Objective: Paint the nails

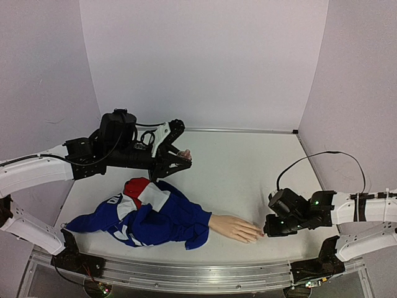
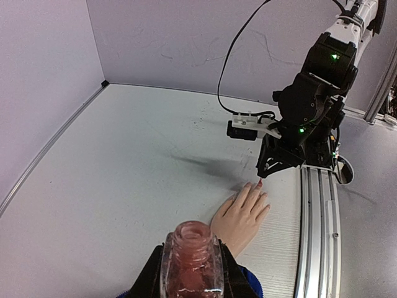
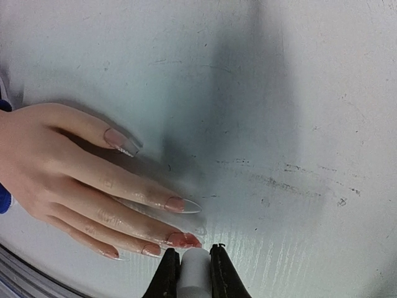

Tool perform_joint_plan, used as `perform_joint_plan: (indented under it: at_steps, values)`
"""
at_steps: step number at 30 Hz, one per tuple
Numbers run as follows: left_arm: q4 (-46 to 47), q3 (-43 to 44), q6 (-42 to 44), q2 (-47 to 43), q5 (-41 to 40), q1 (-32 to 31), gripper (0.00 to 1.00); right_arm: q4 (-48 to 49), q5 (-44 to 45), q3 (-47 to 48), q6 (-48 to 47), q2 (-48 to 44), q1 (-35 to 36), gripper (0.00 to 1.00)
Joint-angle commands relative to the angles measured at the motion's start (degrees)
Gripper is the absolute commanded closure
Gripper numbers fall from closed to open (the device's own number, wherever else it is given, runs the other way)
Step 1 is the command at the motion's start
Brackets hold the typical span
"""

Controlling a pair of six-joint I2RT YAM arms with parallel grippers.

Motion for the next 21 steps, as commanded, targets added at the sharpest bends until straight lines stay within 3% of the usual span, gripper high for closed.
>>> perform_joint_plan:
  at_steps: [1, 13, 21]
  values:
    - [1.6, 2.0, 0.9, -0.7, 0.6, -0.3, 1.00, -3.4, 2.0, 1.0, 0.8, 0.5, 0.2, 1.00]
    - [1.6, 2.0, 0.8, -0.7, 0.6, -0.3, 1.00, -7.5, 3.6, 1.9, 1.8, -2.7, 0.3, 1.00]
    - [1.6, 2.2, 0.8, -0.6, 0.8, -0.3, 1.00, -4.9, 0.2, 0.8, -1.9, -8.8, 0.3, 1.00]
